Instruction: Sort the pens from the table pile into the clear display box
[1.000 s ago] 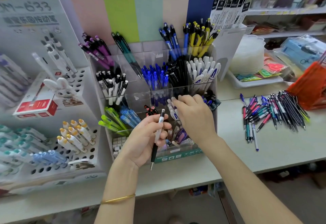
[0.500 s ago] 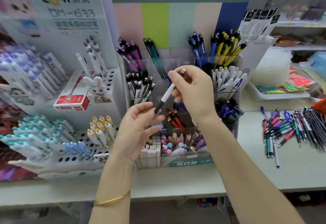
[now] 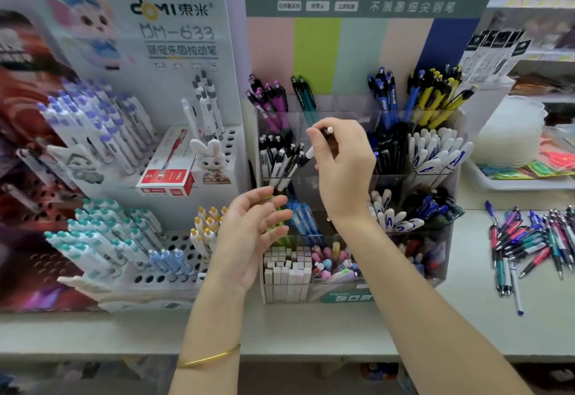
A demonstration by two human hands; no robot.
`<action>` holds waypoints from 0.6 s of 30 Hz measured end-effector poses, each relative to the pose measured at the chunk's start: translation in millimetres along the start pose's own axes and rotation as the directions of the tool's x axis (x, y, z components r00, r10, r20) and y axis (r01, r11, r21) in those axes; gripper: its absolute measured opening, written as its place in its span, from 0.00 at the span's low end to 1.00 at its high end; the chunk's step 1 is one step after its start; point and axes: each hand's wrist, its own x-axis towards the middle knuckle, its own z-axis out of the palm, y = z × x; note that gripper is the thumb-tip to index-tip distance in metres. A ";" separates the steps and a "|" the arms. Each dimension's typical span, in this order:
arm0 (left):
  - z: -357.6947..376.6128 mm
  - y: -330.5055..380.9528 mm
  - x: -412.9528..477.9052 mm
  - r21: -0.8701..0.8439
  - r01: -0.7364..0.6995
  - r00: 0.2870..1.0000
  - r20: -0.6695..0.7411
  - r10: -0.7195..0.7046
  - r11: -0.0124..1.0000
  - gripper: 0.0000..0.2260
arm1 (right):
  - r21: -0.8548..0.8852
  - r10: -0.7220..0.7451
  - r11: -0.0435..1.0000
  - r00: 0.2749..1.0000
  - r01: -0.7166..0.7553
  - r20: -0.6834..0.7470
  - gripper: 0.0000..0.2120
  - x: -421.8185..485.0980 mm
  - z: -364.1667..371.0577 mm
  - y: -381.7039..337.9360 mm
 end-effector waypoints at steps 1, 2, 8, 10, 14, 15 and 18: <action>-1.1 1.0 0.6 -0.001 0.001 1.000 0.008 -0.001 1.000 0.10 | 0.013 -0.022 1.000 1.000 0.023 -0.013 0.09 1.0 -0.1 -3.2; -1.8 1.5 1.0 0.000 0.003 1.000 0.014 -0.003 1.000 0.10 | 0.014 -0.041 0.999 0.999 0.041 -0.006 0.09 1.2 1.2 -5.0; -1.7 0.9 2.2 0.037 0.014 0.999 0.039 -0.016 0.999 0.10 | -0.038 0.219 0.976 0.945 -0.217 0.241 0.12 -8.8 19.7 11.1; -2.3 0.2 2.7 0.039 0.016 0.999 0.042 -0.017 0.999 0.10 | -0.100 0.212 0.976 0.945 -0.192 0.249 0.13 -11.5 23.8 14.7; -3.5 -1.0 2.8 0.041 0.029 0.998 0.048 -0.031 0.999 0.11 | -0.217 0.126 0.975 0.940 -0.058 0.316 0.08 -19.0 28.0 16.0; -4.0 -1.3 2.7 0.039 0.031 0.998 0.050 -0.033 0.999 0.11 | -0.205 0.145 0.975 0.933 -0.079 0.331 0.08 -19.9 25.4 16.0; -5.7 -2.3 2.0 0.023 0.034 0.999 0.042 -0.035 0.999 0.10 | -0.178 0.172 0.977 0.931 -0.119 0.322 0.13 -15.7 13.6 15.4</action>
